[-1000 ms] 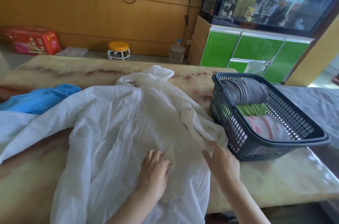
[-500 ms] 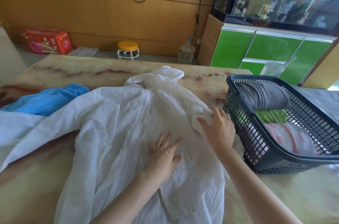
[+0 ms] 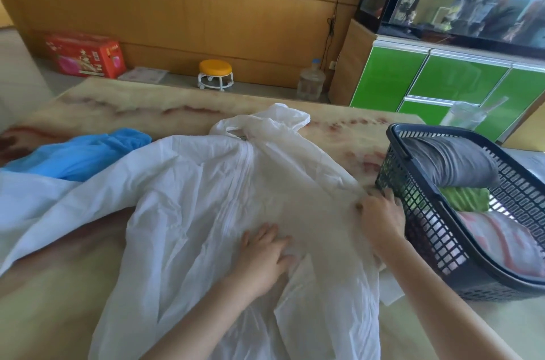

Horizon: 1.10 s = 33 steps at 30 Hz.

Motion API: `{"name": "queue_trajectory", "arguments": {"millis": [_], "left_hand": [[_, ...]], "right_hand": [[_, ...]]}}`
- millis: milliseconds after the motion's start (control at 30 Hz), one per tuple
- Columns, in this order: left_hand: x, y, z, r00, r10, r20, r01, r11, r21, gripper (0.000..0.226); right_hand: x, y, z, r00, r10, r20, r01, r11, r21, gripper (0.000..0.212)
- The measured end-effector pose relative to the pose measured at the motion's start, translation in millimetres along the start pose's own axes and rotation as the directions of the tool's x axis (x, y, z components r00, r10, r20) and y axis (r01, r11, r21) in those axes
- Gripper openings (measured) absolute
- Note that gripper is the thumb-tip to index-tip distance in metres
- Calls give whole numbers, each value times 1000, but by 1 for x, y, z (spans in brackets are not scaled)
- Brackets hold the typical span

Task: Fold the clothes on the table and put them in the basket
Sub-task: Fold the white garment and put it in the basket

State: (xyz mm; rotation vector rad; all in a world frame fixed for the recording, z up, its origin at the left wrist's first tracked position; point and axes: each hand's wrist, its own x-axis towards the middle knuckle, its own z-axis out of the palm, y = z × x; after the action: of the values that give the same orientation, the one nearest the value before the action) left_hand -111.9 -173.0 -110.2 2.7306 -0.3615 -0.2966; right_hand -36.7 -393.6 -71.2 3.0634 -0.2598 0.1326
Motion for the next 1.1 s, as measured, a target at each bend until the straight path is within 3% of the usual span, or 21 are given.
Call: {"name": "queue_trajectory", "arguments": {"millis": [100, 200, 267, 400, 467, 567, 633, 733, 867, 1000, 1100], "left_hand": [[-13, -22, -15, 961, -25, -275, -35, 977, -210, 40], [-34, -47, -24, 831, -111, -545, -40, 965, -258, 31], [-52, -59, -31, 814, -208, -543, 44, 953, -300, 33], [-92, -98, -33, 708, -352, -612, 196, 931, -309, 46], [-116, -116, -31, 679, -482, -553, 232, 856, -462, 48], [-156, -129, -31, 661, -690, -294, 317, 612, -724, 44], [-174, -133, -32, 669, -729, -142, 369, 492, -788, 47], [-189, -126, -35, 711, -698, -91, 404, 510, -760, 43], [-194, -115, -36, 704, -702, -105, 404, 518, -754, 27], [-188, -116, -27, 664, -730, -160, 437, 553, -709, 27], [-187, -117, -24, 657, -730, -188, 434, 570, -697, 19]], "right_hand": [[-11, -24, -16, 968, -92, -233, 159, 945, 287, 31], [-34, -72, -29, 934, -354, -58, 342, 830, 440, 32], [-52, -106, -28, 846, -523, 101, 399, 748, 530, 34], [-88, -165, -20, 746, -651, 142, 456, 654, 604, 39], [-103, -188, -19, 729, -676, 111, 490, 627, 606, 37], [-118, -213, -24, 740, -670, 65, 518, 628, 580, 33], [-124, -229, -32, 722, -690, 52, 518, 589, 621, 31], [-126, -260, -45, 657, -753, 31, 563, 519, 643, 27], [-115, -300, -57, 560, -822, 105, 650, 514, 560, 32], [-99, -322, -58, 386, -877, 287, 829, 466, 308, 42], [-93, -331, -61, 312, -854, 416, 917, 385, 102, 47]]}}
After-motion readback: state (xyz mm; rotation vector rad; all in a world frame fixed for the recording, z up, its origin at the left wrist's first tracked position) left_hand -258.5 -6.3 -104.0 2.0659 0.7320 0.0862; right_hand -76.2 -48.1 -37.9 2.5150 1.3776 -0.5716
